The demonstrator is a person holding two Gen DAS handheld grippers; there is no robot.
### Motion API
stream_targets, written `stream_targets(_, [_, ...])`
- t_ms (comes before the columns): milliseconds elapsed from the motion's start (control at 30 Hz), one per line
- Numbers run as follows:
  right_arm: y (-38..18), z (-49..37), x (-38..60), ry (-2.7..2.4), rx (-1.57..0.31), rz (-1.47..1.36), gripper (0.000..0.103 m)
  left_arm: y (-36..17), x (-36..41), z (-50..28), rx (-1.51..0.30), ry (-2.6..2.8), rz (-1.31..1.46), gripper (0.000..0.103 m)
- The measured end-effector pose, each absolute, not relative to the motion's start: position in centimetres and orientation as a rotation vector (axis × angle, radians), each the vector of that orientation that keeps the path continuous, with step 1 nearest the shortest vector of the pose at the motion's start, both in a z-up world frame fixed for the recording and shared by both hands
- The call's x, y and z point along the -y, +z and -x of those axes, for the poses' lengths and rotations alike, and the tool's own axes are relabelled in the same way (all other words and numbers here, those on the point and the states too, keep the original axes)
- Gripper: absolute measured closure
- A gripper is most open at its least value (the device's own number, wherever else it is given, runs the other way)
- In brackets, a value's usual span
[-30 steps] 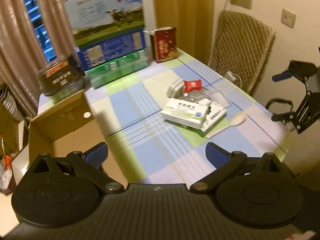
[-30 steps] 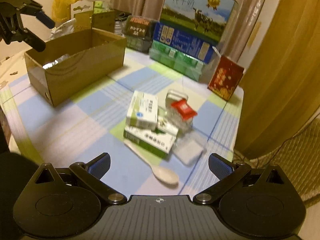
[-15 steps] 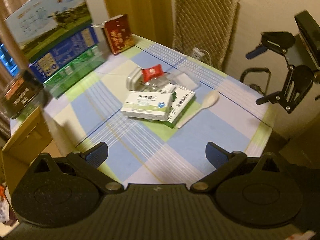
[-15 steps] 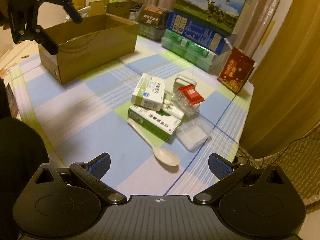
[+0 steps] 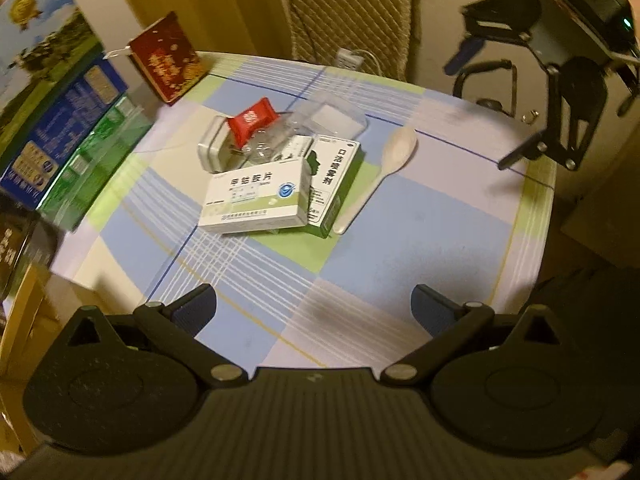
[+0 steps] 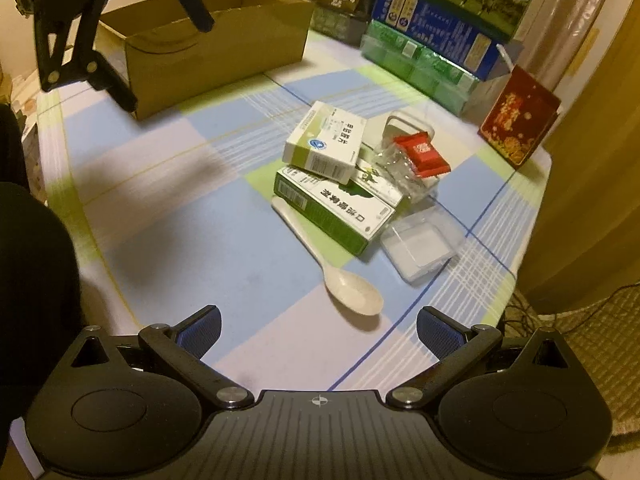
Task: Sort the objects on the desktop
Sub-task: 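Withdraw both tools from the box and move back over the medicine boxes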
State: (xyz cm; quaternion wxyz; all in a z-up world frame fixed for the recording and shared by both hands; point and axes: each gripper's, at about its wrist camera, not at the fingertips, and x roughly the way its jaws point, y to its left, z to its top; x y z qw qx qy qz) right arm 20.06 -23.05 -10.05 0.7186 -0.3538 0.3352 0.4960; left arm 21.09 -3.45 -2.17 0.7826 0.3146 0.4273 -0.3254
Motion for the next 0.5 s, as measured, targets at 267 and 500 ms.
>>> stream_targets(267, [-12.0,-22.3,20.6,1.194,-0.749,0.968,0.008,-4.5,4.5,-23.3,-0.920,-0.762,-0.829,0.001])
stream_targets(500, [-14.2,-24.1,18.9,1.264,-0.773,1.109,0.018,-5.7,4.9,-25.6,-0.859,-0.842,-0.929,0.001])
